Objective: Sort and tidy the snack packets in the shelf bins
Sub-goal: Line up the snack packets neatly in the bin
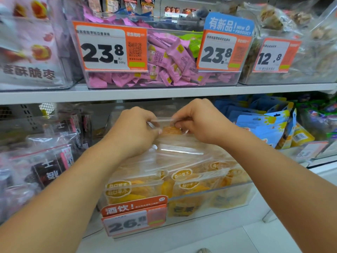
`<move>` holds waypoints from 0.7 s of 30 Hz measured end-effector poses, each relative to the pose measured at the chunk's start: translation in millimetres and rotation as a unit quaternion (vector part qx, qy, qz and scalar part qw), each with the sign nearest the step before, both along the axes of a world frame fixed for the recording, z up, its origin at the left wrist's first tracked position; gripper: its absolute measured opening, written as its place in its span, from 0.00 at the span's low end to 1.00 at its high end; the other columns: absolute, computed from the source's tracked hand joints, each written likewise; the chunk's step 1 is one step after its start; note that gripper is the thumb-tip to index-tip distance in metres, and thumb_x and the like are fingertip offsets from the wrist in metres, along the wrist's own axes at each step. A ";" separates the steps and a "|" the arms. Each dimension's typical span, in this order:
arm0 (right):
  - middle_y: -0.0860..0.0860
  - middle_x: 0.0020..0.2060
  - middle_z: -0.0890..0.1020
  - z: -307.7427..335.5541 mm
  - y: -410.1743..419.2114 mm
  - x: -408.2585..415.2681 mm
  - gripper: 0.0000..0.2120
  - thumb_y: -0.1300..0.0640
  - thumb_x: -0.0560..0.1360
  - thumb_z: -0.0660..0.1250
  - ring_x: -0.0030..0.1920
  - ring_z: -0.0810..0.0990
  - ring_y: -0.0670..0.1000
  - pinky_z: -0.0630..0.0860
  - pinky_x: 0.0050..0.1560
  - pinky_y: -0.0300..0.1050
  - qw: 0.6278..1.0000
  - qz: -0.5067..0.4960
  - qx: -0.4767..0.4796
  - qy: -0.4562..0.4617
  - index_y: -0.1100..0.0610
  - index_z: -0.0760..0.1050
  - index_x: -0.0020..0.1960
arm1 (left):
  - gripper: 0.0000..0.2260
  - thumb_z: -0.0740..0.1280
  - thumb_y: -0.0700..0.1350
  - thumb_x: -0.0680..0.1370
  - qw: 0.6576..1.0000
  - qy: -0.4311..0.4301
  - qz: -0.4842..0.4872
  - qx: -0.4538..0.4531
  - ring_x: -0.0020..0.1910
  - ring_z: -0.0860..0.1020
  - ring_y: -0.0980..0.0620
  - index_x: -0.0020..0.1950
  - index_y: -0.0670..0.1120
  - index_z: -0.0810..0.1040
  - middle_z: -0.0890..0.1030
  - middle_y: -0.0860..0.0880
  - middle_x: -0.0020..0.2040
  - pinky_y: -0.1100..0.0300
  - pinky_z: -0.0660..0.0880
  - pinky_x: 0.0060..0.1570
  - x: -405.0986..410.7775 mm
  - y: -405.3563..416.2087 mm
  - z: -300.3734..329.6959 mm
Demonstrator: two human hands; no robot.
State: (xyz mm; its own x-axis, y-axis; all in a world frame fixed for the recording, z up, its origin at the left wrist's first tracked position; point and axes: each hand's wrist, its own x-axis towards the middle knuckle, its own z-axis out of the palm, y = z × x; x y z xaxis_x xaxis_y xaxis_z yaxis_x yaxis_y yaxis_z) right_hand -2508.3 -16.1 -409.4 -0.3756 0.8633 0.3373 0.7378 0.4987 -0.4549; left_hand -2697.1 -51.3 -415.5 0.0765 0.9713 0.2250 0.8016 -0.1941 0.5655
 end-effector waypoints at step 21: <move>0.42 0.34 0.79 6.1 -12.9 3.7 0.06 0.54 0.74 0.75 0.39 0.78 0.43 0.78 0.51 0.44 0.993 -0.089 -0.014 -0.076 0.51 0.86 0.51 | 0.15 0.66 0.56 0.81 0.993 0.109 0.041 -0.012 0.46 0.77 0.46 0.42 0.49 0.85 0.82 0.50 0.38 0.53 0.70 0.50 5.8 12.8 -4.3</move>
State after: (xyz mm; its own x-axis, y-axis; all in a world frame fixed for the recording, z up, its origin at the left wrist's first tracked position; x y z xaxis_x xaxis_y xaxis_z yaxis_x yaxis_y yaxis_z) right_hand -2504.7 -29.0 -403.3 -0.2619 0.9284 0.2634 0.8744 0.3438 -0.3424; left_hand -2691.4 -38.4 -419.8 0.0417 0.9813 0.1882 0.9178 -0.1120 0.3808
